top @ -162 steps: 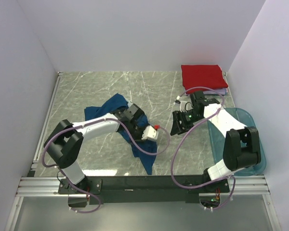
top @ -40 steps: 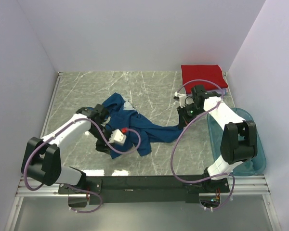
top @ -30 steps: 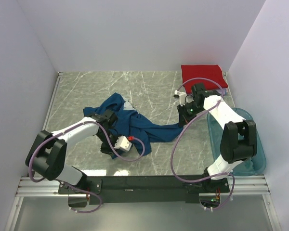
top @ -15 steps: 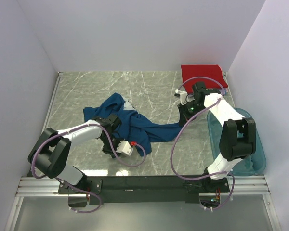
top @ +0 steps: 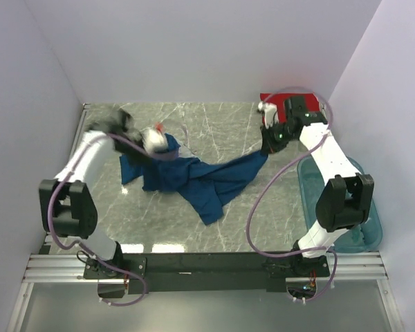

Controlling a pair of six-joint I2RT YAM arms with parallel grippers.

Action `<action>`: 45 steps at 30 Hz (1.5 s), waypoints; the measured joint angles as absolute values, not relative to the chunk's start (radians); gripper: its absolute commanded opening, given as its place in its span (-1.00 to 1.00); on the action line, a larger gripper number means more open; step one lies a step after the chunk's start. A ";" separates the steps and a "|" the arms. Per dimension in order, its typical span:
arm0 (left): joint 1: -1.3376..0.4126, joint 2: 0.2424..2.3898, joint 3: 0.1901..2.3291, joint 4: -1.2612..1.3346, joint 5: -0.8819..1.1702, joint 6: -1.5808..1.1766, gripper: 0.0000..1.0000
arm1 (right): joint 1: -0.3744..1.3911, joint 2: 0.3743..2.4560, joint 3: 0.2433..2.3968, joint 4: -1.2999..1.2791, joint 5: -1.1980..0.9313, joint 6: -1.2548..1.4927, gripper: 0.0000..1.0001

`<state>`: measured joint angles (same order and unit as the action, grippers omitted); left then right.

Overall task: Fold and stack the t-shirts
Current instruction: Flatten the tshirt out

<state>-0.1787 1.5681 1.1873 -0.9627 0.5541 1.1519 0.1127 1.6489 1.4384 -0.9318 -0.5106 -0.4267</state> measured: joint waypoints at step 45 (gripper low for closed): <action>0.713 1.049 1.794 -0.152 0.873 -0.063 -0.99 | 0.114 1.140 1.980 -0.127 -0.122 -0.433 -1.00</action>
<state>0.7132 1.0489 1.7939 -0.1520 0.8730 -0.0628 0.1139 1.1404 1.9804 -0.1272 -0.1219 -0.4332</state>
